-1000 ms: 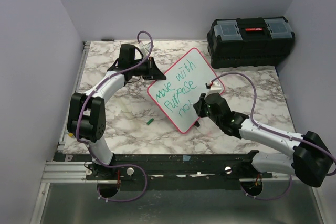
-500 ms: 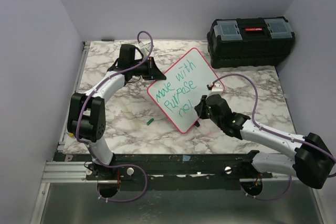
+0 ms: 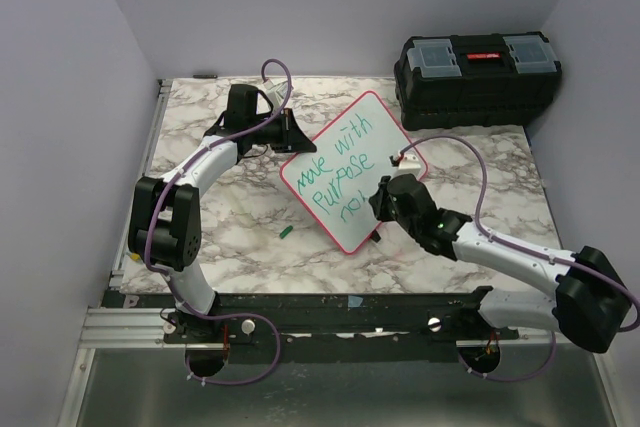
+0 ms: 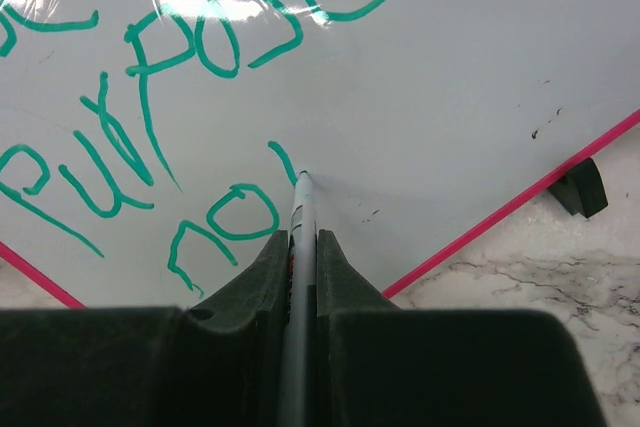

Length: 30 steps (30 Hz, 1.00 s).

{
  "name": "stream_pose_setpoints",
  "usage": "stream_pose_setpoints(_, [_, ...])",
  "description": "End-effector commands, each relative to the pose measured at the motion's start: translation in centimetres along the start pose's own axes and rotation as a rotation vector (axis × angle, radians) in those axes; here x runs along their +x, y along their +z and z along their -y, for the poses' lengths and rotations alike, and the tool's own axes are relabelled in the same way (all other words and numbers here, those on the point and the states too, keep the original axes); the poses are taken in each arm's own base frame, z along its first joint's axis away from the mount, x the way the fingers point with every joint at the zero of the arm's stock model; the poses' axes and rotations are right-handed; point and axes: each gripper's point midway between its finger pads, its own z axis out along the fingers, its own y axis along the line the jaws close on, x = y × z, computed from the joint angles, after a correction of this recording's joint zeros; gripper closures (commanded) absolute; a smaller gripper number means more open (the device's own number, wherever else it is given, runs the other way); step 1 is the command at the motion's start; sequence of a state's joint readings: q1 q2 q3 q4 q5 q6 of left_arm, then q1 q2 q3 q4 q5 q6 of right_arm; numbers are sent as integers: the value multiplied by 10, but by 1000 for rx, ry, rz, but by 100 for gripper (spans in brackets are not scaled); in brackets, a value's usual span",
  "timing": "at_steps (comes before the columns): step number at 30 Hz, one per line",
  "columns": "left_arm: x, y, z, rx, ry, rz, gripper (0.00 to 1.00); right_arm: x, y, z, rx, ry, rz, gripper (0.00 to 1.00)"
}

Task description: Write a sentence on the whiteboard

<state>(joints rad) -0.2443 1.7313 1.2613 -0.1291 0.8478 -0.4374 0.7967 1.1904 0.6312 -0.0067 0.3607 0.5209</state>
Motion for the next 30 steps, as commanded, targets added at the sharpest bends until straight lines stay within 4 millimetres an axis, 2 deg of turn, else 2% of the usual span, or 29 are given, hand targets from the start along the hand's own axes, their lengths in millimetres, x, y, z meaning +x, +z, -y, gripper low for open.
stream_pose_setpoints(1, [-6,-2,-4,-42,103,32,100,3,8,8,57,-48,-27,99])
stream_pose_setpoints(12, [-6,-2,-4,-40,103,32,100,-14,17,0,66,-71,3,99])
stream_pose_setpoints(18, [-6,-1,-6,-44,101,29,100,-2,13,4,58,-61,-23,99])
stream_pose_setpoints(26, [-6,-1,-6,-44,101,30,100,29,1,23,80,-25,-77,99])
stream_pose_setpoints(30, [-5,-2,-6,-45,102,30,100,33,1,26,91,-26,-82,99])
